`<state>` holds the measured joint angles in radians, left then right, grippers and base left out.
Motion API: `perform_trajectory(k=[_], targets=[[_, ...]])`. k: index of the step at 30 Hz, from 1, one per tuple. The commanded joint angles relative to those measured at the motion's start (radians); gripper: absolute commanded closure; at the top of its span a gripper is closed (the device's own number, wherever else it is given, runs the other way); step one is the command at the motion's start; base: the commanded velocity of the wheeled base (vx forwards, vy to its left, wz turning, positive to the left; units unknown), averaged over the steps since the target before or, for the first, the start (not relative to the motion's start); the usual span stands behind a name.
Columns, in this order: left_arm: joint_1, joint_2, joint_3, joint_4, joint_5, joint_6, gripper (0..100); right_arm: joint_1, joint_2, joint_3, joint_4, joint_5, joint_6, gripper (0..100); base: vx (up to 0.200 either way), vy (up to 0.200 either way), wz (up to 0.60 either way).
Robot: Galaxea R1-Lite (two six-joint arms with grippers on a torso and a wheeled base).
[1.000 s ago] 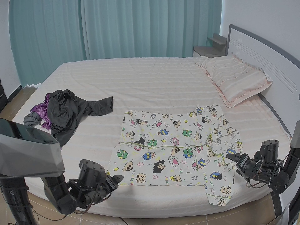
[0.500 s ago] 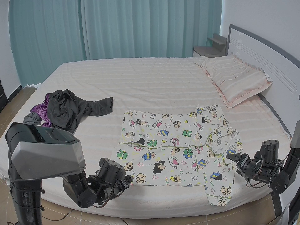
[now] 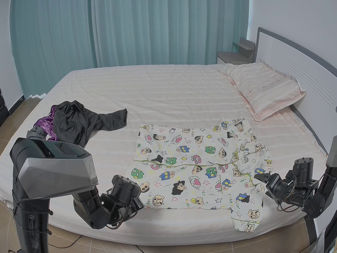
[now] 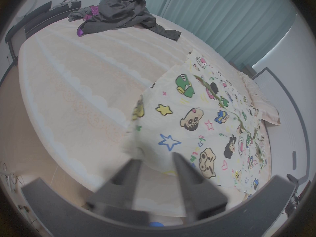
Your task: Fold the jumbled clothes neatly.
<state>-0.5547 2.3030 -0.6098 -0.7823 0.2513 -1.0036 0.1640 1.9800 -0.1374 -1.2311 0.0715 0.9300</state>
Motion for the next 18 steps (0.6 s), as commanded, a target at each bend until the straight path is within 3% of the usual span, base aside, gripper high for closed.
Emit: perform_trajectory(k=[1, 8, 13, 18], targets=[[0.007, 0.009, -0.036, 0.043, 0.010, 0.000, 100, 0.000, 0.002, 0.001, -0.001, 0.001, 0.000, 0, 0.000, 0.000, 0.00], [0.038, 0.003, -0.044, 0.048, 0.040, 0.000, 100, -0.005, 0.000, 0.007, 0.001, -0.007, -0.023, 0, 0.000, 0.000, 0.00], [0.076, -0.025, -0.041, 0.008, 0.042, -0.010, 100, -0.038, 0.085, -0.007, 0.001, -0.009, -0.192, 0, 0.000, 0.000, 0.00], [0.078, -0.020, -0.010, -0.094, 0.043, -0.021, 100, -0.080, 0.194, -0.048, 0.002, -0.009, -0.281, 0, 0.000, 0.000, 0.00]])
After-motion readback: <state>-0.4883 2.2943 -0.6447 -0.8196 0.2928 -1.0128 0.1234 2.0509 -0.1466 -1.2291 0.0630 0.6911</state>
